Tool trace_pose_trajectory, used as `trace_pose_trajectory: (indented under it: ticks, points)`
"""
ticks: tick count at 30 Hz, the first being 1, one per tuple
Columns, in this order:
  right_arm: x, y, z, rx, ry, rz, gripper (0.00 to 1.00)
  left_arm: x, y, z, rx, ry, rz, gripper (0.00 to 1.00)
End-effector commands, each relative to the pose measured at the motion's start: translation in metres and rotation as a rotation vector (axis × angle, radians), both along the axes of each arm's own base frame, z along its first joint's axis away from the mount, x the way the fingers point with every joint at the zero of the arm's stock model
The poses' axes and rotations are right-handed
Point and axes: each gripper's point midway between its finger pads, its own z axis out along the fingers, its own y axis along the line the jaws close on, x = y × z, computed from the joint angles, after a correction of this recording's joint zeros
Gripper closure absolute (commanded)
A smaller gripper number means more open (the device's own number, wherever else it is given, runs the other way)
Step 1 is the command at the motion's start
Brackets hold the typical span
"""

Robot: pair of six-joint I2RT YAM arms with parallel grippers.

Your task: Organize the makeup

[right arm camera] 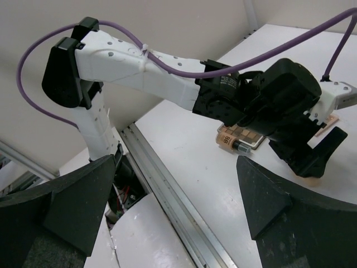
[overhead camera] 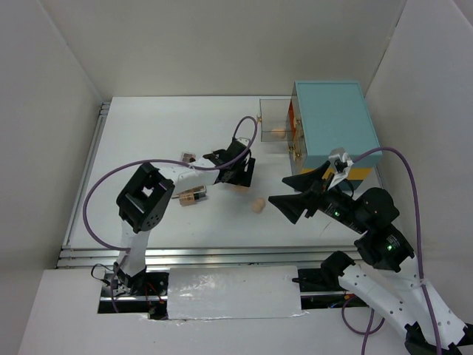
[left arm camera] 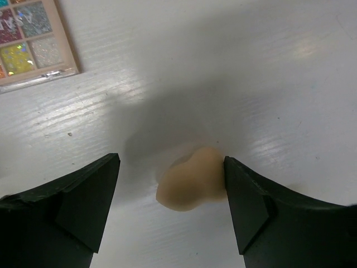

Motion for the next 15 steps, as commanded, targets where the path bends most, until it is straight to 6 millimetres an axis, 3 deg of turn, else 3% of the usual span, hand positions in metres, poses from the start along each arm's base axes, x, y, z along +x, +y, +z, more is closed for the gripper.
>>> trace_pose_trajectory:
  ticks: [1,7,11,12,15]
  points:
    - [0.000,0.005,0.005,0.009,-0.040,0.023,0.03,-0.013,-0.003,-0.019,-0.008,0.047,0.013,0.13]
    - [0.001,0.006,0.004,0.009,-0.035,0.026,0.03,-0.031,-0.006,-0.029,-0.015,0.088,0.015,0.35]
    - [0.002,0.008,0.003,0.007,-0.033,0.033,0.03,-0.041,-0.010,-0.031,-0.008,0.095,0.011,0.56]
    - [0.003,0.008,0.003,0.007,-0.030,0.031,0.04,-0.041,-0.008,-0.032,0.004,0.090,0.020,0.66]
    - [0.003,0.009,0.002,0.004,-0.029,0.033,0.04,-0.034,-0.002,-0.026,0.031,0.060,0.063,0.76]
